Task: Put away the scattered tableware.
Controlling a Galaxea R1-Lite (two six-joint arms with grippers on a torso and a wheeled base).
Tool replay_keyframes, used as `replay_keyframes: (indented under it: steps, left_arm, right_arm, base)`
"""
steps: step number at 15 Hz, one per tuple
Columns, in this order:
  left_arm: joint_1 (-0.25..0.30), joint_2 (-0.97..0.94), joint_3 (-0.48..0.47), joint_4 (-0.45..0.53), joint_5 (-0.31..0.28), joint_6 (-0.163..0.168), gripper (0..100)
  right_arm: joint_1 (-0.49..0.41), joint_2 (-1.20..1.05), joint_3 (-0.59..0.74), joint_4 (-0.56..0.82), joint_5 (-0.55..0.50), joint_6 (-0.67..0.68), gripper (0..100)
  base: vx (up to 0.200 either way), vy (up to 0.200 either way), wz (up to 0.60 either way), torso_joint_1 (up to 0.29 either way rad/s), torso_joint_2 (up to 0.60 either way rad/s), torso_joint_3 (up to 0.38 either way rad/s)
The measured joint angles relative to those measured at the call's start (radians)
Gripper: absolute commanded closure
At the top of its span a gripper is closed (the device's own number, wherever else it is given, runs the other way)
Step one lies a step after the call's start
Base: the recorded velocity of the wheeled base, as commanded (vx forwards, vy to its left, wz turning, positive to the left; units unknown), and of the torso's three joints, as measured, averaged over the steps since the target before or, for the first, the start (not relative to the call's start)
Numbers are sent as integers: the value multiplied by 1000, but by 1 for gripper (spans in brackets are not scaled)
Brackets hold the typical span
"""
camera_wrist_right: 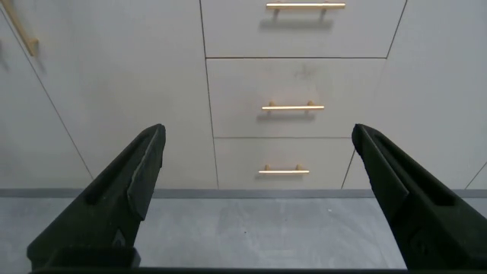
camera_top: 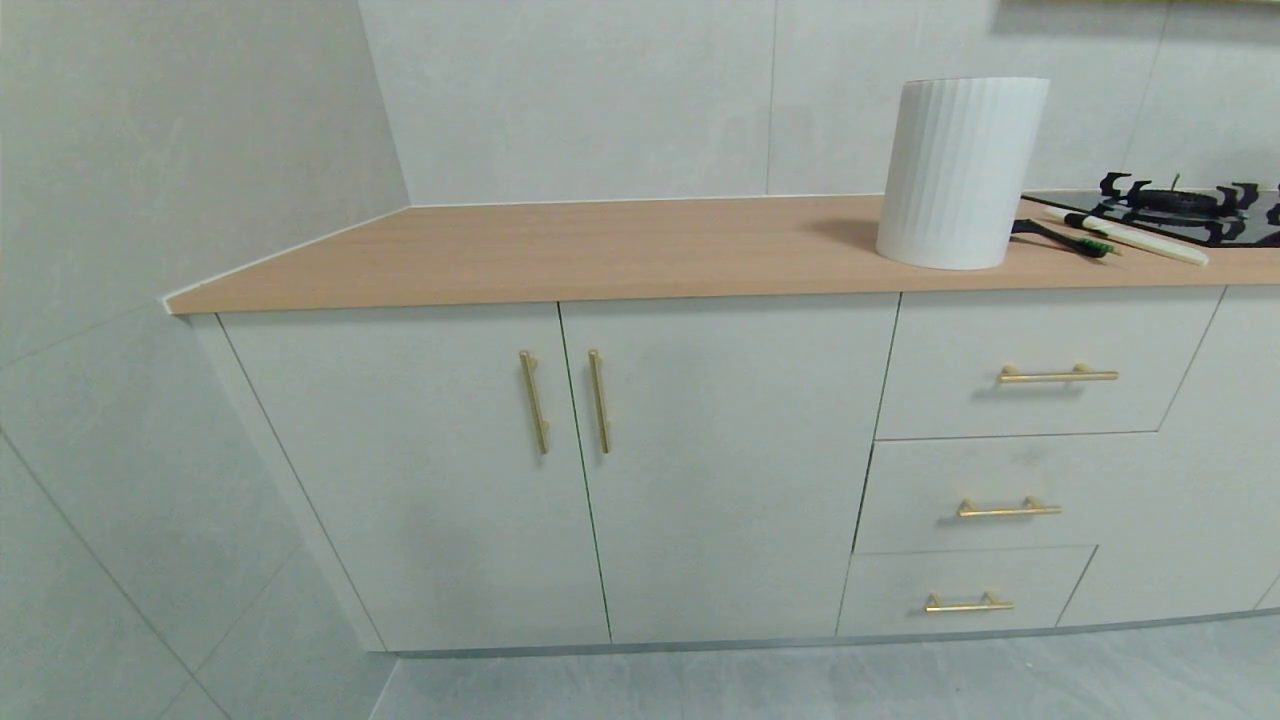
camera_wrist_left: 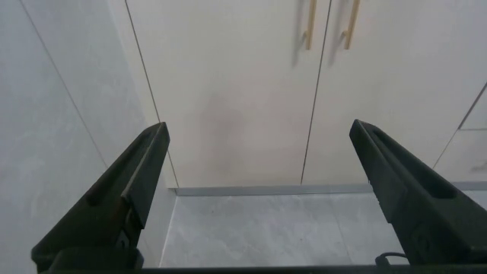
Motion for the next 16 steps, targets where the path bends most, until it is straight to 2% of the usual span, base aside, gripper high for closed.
replay_keyframes:
  steps: [5, 16]
  left_arm:
    - [0, 0, 0, 0, 0, -1, 0]
    - [0, 0, 0, 0, 0, 0, 0]
  right_arm:
    - [1, 0, 0, 0, 4, 1, 0]
    - [1, 1, 0, 1, 5, 10, 0]
  base:
    - [0, 0, 0, 0, 0, 0]
    - [0, -200, 0, 3, 3, 4]
